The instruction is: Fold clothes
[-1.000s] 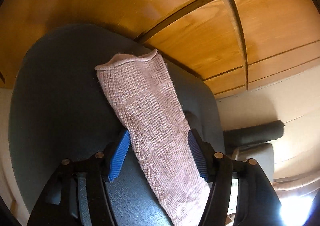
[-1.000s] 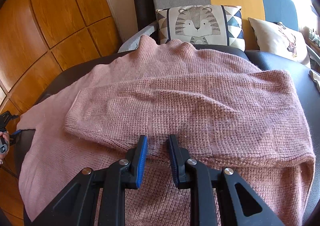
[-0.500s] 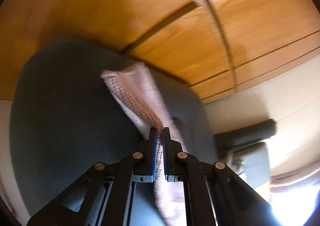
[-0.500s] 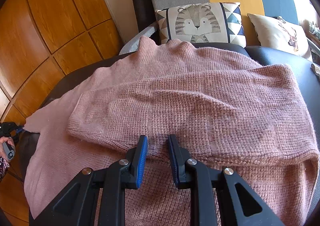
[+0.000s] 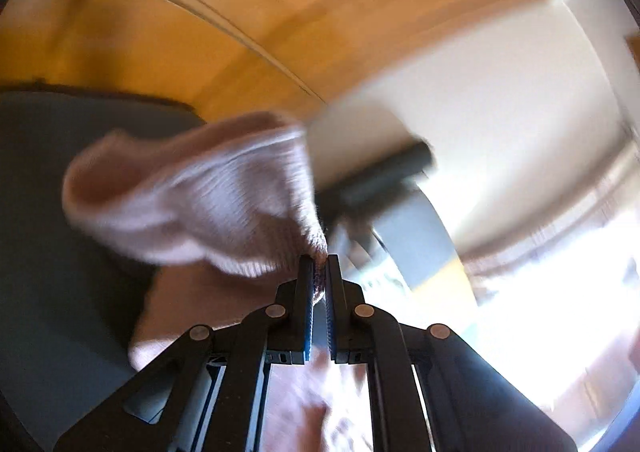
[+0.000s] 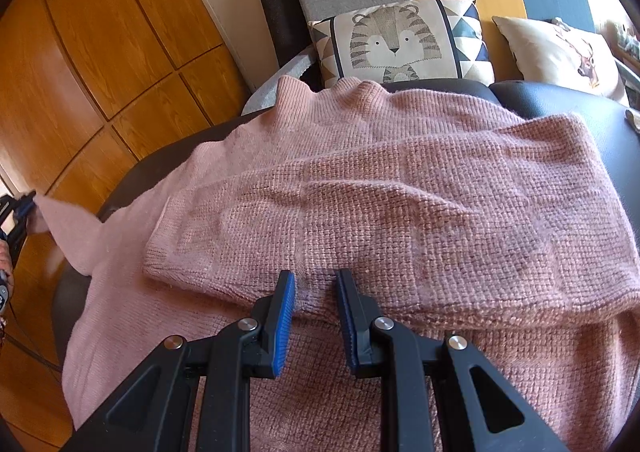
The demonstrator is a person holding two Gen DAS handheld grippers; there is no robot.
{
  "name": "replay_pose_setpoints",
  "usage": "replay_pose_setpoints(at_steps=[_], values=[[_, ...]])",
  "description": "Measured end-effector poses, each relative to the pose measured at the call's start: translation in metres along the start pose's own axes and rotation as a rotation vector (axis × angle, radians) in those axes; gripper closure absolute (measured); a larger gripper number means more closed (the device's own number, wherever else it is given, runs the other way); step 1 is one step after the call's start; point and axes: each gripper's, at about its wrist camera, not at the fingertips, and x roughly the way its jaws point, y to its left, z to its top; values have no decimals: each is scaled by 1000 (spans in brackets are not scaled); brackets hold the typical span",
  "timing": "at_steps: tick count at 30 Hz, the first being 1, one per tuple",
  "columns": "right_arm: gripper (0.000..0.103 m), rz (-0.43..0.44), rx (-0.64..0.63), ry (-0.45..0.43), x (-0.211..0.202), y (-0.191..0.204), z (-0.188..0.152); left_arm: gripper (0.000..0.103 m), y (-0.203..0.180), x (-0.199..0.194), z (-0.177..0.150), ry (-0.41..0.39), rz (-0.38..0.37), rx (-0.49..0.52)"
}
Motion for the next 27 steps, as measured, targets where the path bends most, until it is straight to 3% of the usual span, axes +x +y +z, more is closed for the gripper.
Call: replay_pose_setpoints(at_steps=[7, 14, 19, 27], values=[[82, 24, 23, -5, 0, -4, -1, 99, -89, 40, -79, 174, -115, 188], [82, 64, 61, -12, 0, -12, -2, 98, -141, 75, -146, 290, -164, 325], [82, 80, 77, -15, -1, -15, -2, 98, -156, 92, -192, 368, -158, 328], [82, 100, 97, -19, -1, -18, -1, 98, -156, 115, -239, 486, -118, 371]])
